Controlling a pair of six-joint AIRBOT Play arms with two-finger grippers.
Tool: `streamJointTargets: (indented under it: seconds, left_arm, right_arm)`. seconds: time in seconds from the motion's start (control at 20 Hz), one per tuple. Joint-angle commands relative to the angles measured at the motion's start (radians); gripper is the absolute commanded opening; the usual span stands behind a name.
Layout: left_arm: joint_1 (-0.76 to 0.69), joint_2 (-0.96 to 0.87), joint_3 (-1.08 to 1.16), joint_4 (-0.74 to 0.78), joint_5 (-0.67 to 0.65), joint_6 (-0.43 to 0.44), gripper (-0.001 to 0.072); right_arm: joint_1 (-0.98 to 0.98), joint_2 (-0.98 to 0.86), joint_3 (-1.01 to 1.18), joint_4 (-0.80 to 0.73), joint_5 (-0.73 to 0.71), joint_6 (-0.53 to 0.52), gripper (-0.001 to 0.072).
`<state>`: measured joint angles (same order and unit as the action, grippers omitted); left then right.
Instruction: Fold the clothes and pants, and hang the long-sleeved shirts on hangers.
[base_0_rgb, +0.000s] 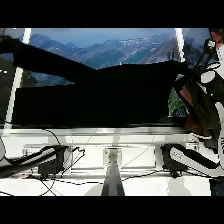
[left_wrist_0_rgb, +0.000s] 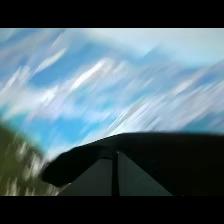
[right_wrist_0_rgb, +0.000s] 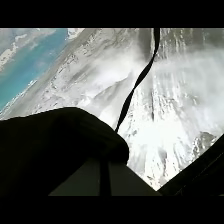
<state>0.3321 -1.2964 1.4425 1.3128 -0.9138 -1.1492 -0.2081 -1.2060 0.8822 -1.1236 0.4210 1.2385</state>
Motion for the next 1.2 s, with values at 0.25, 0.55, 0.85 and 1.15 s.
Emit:
streamJointTargets:
  seconds: [0.25, 0.55, 0.85, 1.15]
  left_arm:
    - [0.147, -0.028, -0.001, 0.24, 0.064, -0.349, 0.0008]
    - [0.192, -0.036, -0.001, 0.24, 0.13, -0.369, 0.0008]
    - [0.192, -0.118, -0.001, 0.235, 0.128, -0.37, 0.0009]
    - [0.172, -0.236, -0.001, 0.178, 0.15, -0.37, 0.0008]
  right_arm:
    - [0.042, -0.105, 0.105, -0.01, -0.026, -0.001, 0.0019]
    - [0.047, -0.14, 0.15, -0.036, -0.042, -0.001, 0.0019]
    - [0.047, -0.2, 0.15, -0.028, -0.138, -0.001, 0.0019]
    - [0.092, -0.258, 0.15, 0.001, -0.37, 0.001, 0.002]
